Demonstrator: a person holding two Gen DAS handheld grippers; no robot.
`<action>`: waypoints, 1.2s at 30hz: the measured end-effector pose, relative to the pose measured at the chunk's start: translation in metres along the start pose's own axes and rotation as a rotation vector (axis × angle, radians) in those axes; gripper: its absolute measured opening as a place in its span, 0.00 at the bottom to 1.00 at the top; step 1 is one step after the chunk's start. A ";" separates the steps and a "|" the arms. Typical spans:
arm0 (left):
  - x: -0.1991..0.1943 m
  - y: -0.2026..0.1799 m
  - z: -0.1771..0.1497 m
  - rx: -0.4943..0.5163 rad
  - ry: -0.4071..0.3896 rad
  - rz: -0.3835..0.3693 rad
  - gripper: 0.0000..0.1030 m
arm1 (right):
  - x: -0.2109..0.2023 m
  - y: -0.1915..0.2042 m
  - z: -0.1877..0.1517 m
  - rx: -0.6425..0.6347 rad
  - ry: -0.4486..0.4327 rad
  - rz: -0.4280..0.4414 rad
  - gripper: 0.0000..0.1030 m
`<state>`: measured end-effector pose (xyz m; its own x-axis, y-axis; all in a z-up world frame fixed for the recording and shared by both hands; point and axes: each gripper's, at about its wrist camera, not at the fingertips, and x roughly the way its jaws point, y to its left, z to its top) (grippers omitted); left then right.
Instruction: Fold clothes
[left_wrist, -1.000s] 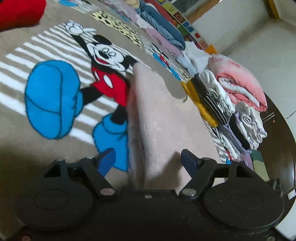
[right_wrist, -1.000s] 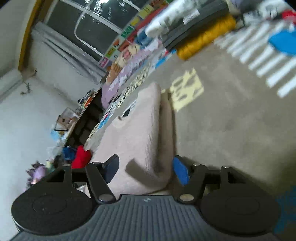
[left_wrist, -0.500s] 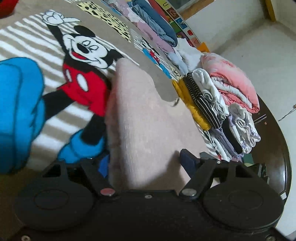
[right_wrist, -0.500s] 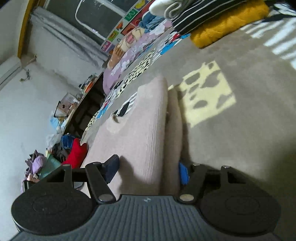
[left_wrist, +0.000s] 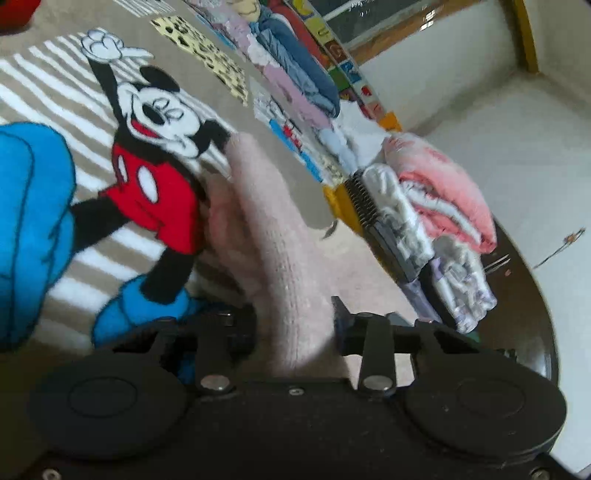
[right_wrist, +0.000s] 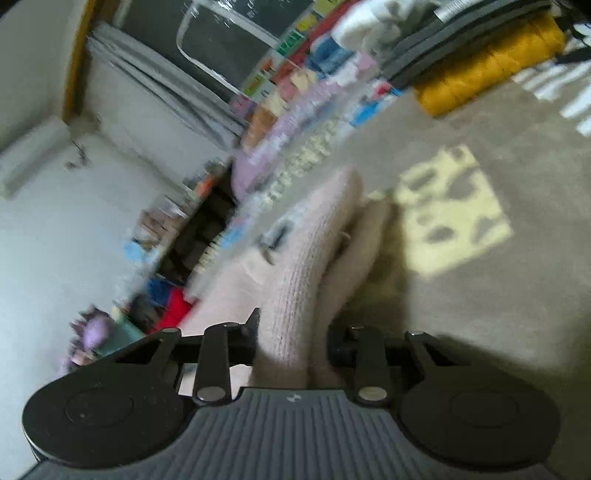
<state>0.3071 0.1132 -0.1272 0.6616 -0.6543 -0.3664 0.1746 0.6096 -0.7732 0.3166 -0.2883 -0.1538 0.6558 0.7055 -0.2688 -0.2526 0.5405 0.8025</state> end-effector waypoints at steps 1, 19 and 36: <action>-0.007 -0.002 0.001 0.000 -0.009 -0.004 0.33 | -0.003 0.006 0.002 0.005 -0.016 0.027 0.32; -0.024 0.026 -0.001 -0.015 0.028 0.107 0.76 | -0.004 0.008 -0.028 0.021 0.049 -0.134 0.67; -0.074 0.040 0.039 -0.099 -0.246 -0.054 0.31 | 0.083 0.065 0.007 -0.038 0.065 0.155 0.36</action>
<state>0.2941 0.2033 -0.1107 0.8127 -0.5487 -0.1962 0.1499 0.5223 -0.8395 0.3602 -0.1979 -0.1204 0.5596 0.8094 -0.1784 -0.3747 0.4391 0.8166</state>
